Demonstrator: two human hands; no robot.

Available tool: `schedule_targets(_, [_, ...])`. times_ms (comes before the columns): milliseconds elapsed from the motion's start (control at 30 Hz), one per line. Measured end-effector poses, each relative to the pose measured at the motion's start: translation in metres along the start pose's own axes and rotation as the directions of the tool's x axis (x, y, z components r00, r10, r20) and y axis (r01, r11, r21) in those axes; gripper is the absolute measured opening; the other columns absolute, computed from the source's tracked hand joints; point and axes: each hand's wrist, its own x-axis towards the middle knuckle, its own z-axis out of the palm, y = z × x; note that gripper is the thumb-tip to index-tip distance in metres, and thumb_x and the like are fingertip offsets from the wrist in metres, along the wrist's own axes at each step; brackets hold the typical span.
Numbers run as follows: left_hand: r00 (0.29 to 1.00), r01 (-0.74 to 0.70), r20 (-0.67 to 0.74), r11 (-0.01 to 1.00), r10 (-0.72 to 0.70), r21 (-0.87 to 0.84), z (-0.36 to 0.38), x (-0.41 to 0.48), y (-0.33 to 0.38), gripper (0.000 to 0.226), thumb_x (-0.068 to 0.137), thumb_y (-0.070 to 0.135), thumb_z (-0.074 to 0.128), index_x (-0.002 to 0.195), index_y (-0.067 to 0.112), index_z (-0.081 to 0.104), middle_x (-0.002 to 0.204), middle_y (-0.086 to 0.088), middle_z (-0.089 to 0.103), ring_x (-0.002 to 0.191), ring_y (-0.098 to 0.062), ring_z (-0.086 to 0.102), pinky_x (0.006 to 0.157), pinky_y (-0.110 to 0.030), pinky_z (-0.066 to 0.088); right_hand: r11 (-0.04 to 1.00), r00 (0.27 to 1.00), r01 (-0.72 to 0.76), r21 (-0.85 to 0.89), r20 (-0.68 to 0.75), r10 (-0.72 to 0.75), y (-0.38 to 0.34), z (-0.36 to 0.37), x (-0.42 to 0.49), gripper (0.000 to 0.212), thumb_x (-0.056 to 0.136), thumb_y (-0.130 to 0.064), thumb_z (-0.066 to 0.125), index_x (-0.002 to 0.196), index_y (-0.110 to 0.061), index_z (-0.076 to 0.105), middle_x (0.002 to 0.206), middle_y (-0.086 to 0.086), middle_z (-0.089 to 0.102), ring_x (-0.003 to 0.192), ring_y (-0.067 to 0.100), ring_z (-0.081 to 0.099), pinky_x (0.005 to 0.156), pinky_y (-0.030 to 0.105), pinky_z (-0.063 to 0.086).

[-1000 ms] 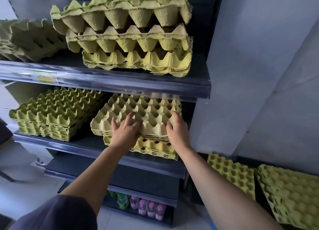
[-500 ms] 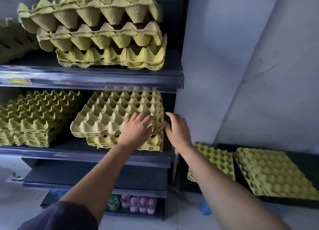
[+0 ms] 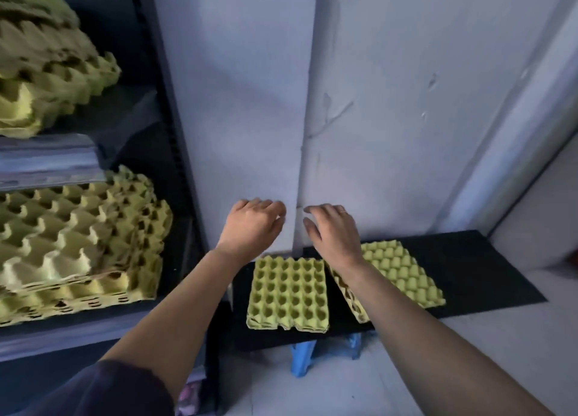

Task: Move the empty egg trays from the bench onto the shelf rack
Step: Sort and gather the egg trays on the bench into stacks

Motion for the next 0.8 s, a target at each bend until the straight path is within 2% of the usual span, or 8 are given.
schedule_targets(200, [0.993,-0.039,0.108,0.997,0.046,-0.07,0.055,0.05,0.078,0.033,0.082,0.032,0.035,0.073,0.016,0.061,0.062,0.0,0.061,0.061,-0.025,0.063,0.064,-0.031,0.046,0.994,0.995,-0.061,-0.093,0.078,0.068,0.119,-0.028,-0.023,0.031,0.089,-0.031,0.045,0.102,-0.016,0.069,0.093,0.005,0.07,0.085,0.03,0.062,0.071,0.041,0.053])
schedule_targets(267, [0.985,-0.036,0.164,0.993,0.054,-0.112,0.073,0.064,0.097,0.036,0.085,0.034,0.031,0.081,0.016,0.061,0.072,-0.002,0.065,0.072,-0.027,0.063,0.071,-0.033,0.044,0.991,0.991,-0.083,-0.11,0.094,0.093,0.15,-0.034,-0.031,0.03,0.09,-0.029,0.045,0.103,-0.015,0.068,0.095,0.005,0.07,0.087,0.03,0.061,0.074,0.04,0.052])
schedule_targets(367, [0.961,-0.059,0.259,0.986,0.098,-0.155,0.104,0.087,0.122,0.023,0.095,0.029,0.038,0.099,0.018,0.057,0.093,-0.001,0.066,0.089,-0.027,0.061,0.08,-0.033,0.039,0.981,0.977,-0.141,-0.136,0.141,0.16,0.196,-0.037,-0.04,0.024,0.094,-0.025,0.048,0.105,-0.014,0.066,0.099,0.006,0.068,0.092,0.029,0.06,0.078,0.042,0.05])
schedule_targets(533, [0.916,-0.059,0.379,0.977,0.135,-0.206,0.163,0.123,0.148,0.02,0.098,0.028,0.036,0.107,0.021,0.052,0.103,0.002,0.065,0.093,-0.024,0.061,0.069,-0.027,0.031,0.954,0.932,-0.25,-0.167,0.226,0.284,0.265,-0.03,-0.047,0.026,0.098,-0.027,0.043,0.112,-0.017,0.062,0.108,0.004,0.064,0.1,0.026,0.057,0.082,0.04,0.047])
schedule_targets(667, [0.872,-0.03,0.465,0.965,0.152,-0.26,0.22,0.15,0.156,0.019,0.097,0.029,0.038,0.107,0.024,0.052,0.106,0.002,0.066,0.095,-0.024,0.061,0.073,-0.031,0.041,0.905,0.853,-0.374,-0.203,0.307,0.422,0.312,-0.018,-0.052,0.03,0.099,-0.029,0.038,0.121,-0.021,0.057,0.109,0.001,0.061,0.103,0.023,0.054,0.079,0.037,0.048])
schedule_targets(800, [0.822,0.028,0.552,0.956,0.144,-0.292,0.267,0.167,0.169,0.022,0.095,0.029,0.041,0.114,0.025,0.053,0.116,0.004,0.063,0.107,-0.022,0.058,0.081,-0.034,0.043,0.853,0.753,-0.461,-0.242,0.401,0.521,0.355,-0.005,-0.06,0.033,0.099,-0.031,0.04,0.128,-0.023,0.052,0.116,0.001,0.059,0.109,0.023,0.052,0.082,0.039,0.05])
